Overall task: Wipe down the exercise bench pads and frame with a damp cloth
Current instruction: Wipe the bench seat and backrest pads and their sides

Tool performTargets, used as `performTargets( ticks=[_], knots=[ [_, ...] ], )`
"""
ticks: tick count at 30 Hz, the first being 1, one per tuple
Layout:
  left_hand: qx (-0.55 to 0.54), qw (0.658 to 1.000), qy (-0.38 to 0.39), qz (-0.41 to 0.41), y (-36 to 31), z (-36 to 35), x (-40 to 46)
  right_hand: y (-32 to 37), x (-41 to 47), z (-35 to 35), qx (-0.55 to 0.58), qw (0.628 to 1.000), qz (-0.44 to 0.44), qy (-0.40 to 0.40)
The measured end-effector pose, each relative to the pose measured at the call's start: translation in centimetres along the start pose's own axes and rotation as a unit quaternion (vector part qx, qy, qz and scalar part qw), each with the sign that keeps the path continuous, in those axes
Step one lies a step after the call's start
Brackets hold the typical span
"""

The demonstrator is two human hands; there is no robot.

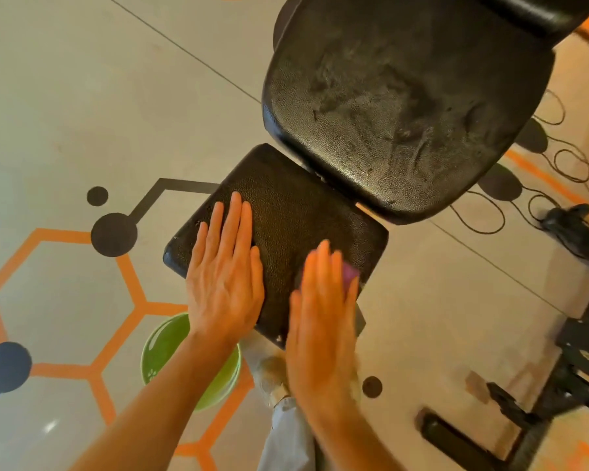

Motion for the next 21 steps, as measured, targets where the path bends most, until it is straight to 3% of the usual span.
performTargets(
  ticks=[2, 4, 7, 9, 13, 15, 19, 21],
  knots=[
    [-0.003, 1.0, -0.001, -0.004, 0.0, 0.1, -0.1, 1.6, -3.9, 0.6, -0.016, 0.995, 0.092, 0.024],
    [-0.003, 1.0, -0.007, -0.012, 0.0, 0.2, -0.1, -0.7, -1.2, 0.5, 0.009, 0.987, 0.151, 0.049],
    [0.007, 1.0, -0.021, -0.017, 0.0, 0.3, -0.2, -4.6, 6.6, 1.5, 0.051, 0.996, 0.07, 0.013],
    [0.006, 0.999, -0.029, -0.015, -0.1, 0.2, -0.2, -4.0, 6.0, 1.1, 0.048, 0.999, -0.002, -0.004],
    [-0.001, 0.999, -0.036, -0.016, -0.1, 0.3, 0.0, 1.0, -3.9, 1.0, 0.05, 0.995, 0.077, 0.034],
    [-0.001, 0.999, -0.034, -0.014, -0.1, 0.3, -0.1, -0.6, -2.4, 0.7, 0.078, 0.988, 0.12, 0.049],
    [0.001, 0.999, -0.039, -0.016, -0.2, 0.3, 0.0, -4.7, 6.9, 1.3, 0.069, 0.996, 0.057, -0.002],
    [0.003, 0.999, -0.035, -0.015, 0.0, 0.1, 0.0, -3.6, 5.8, 1.0, 0.063, 0.998, -0.006, -0.008]
  ],
)
Point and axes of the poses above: each hand's wrist, its own x-axis towards the middle knuckle, its own z-axis out of the back of the hand, y = z × x, the point moved 4 cm from there along x, towards the middle knuckle, and after that the axes turned 6 degrees about z, right-handed, at the moved point
